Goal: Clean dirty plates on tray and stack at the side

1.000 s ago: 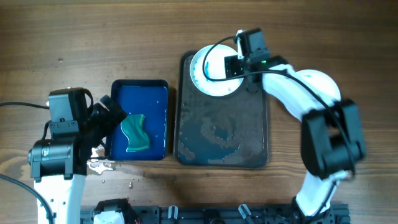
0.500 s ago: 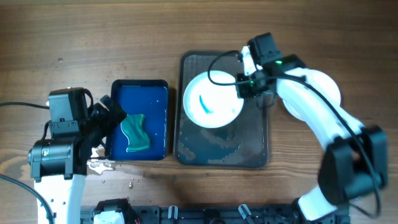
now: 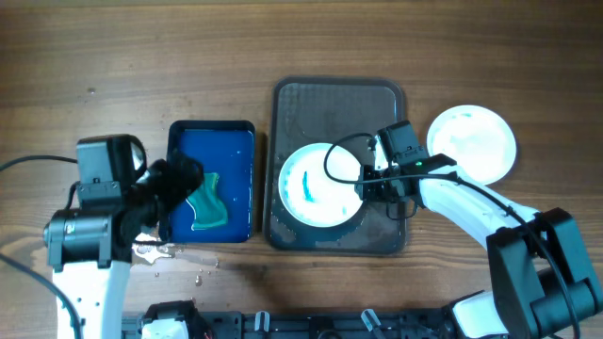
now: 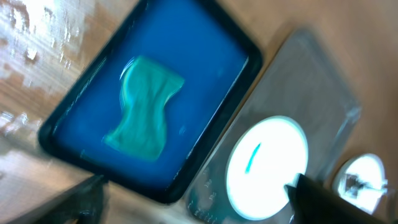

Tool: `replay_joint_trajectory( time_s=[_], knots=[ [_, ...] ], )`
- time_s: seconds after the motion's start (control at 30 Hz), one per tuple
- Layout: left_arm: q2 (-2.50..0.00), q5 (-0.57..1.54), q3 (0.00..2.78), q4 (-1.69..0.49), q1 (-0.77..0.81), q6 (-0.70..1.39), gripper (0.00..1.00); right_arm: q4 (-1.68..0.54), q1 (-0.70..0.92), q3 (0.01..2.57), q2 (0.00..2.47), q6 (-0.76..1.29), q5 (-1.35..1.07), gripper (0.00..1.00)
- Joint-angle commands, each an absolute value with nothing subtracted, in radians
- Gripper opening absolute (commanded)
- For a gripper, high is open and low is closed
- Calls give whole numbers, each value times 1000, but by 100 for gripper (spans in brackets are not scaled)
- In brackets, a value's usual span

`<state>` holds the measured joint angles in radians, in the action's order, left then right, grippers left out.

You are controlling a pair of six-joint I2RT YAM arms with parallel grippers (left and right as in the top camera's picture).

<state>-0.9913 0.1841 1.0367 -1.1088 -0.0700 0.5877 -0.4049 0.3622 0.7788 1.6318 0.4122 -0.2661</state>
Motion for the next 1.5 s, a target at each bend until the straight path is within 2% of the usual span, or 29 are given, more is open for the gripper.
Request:
replay_joint_trajectory(
  time_s=[0.0,0.03,0.07,0.1,0.13,0.27,0.3,0.33,0.37,0.43,0.47,0.53,0.57,0.8,0.97,1.03,1.13,1.33,1.47],
  knots=[
    [-1079,83,1045,-1193,-14,582,89,-404,367,772,1629,344,-267,31],
    [-1110,70,1045,-1213,-7,579,100,-404,367,772,1629,344,-267,31],
    [-1137,76,1046,-1221,-6,579,100,-405,367,772,1629,344,-267,31],
    [-1153,70,1045,-1213,-6,580,97,-405,367,772,1629,344,-267,31],
    [-1180,68,1041,-1189,-1,580,90,-405,367,772,1629,353,-267,31],
    [-1358,-13,933,-1034,39,617,76,-408,367,772,1629,396,-268,31],
    [-1408,7,912,-986,41,616,67,-409,367,772,1629,396,-271,31],
    [-1479,22,899,-927,54,614,53,-408,367,772,1629,395,-271,31],
    [-1522,19,899,-899,69,614,46,-406,367,772,1629,395,-270,31],
    [-1610,-48,899,-859,96,631,44,-404,367,772,1629,396,-271,31],
    [-1650,-87,899,-857,102,657,40,-408,367,772,1629,396,-271,31],
    [-1731,-67,899,-828,104,661,8,-415,367,772,1629,395,-271,31],
    [-1750,-51,899,-815,105,658,4,-417,367,772,1628,395,-271,31],
    [-1578,-17,954,-917,105,632,4,-467,367,780,1474,393,-254,31],
    [-1626,-43,842,-703,159,633,4,-477,367,778,1456,393,-202,32],
    [-1665,-43,811,-701,162,633,4,-484,367,778,1477,393,-194,34],
    [-1655,-43,841,-763,159,606,4,-483,367,778,1499,394,-172,38],
    [-1560,31,1169,-1079,168,605,4,-472,368,777,1500,373,-172,41],
    [-1512,102,1292,-1112,204,572,4,-439,368,777,1567,370,-172,41]
  ],
)
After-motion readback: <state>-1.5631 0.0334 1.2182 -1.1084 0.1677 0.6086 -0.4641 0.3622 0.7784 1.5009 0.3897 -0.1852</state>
